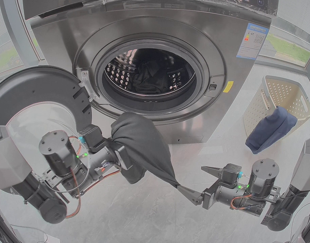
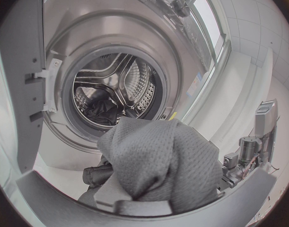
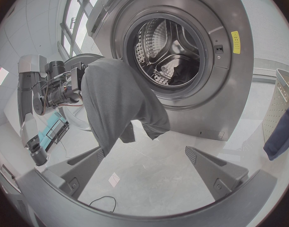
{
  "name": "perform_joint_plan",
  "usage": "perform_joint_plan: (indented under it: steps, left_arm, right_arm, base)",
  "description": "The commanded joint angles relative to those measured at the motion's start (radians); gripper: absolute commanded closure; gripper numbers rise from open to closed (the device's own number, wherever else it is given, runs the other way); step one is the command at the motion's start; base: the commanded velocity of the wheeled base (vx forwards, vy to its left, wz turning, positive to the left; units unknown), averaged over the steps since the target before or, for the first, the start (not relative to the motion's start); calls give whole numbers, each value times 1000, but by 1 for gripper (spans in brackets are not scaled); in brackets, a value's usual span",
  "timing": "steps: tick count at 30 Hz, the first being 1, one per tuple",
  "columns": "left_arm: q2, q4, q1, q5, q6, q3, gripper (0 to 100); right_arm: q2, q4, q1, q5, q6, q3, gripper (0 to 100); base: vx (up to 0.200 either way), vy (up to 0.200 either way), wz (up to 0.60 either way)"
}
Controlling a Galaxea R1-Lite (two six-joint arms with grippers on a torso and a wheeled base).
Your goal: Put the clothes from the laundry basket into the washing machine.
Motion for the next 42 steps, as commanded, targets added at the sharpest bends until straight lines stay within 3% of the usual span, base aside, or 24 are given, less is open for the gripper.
perform_joint_plan:
  steps: [1,5,7,8,9,11,20,26,31,42]
  left_arm:
    - [-238,0,-17,-34,-1,178,100]
    - [-290,4,-8,-63,1,213,100]
    - [-286,1,-4,-71,33,239,100]
    - [-284,1,-4,-71,36,239,100]
    - [-278,3,-1,-73,66,241,100]
    - [-261,1,8,-73,80,244,100]
    - [-197,-2,26,-76,86,267,100]
    - [-148,-3,25,-73,122,268,100]
    - [-146,-3,19,-73,122,268,100]
    - [-148,-3,15,-74,122,267,100]
  right_arm:
    - [-67,-2,-30,0,-7,66,0]
    - [-58,-2,-78,-17,0,60,0]
    - [-50,-2,-114,-28,3,49,0]
    - [-50,-2,-116,-30,3,47,0]
    - [-50,-4,-140,-33,4,32,0]
    - [-51,-6,-150,-33,4,27,0]
    - [-56,-7,-140,-39,6,21,0]
    - [-56,-7,-139,-39,12,21,0]
    - [-56,-7,-137,-39,13,21,0]
    - [-53,-7,-119,-40,15,24,0]
  base:
    - [0,0,0]
    - [0,0,0]
    - [0,0,0]
    - [0,0,0]
    - [0,0,0]
    - [0,0,0]
    - [22,0,0]
    - [167,0,0]
    - [0,0,0]
    - [200,0,0]
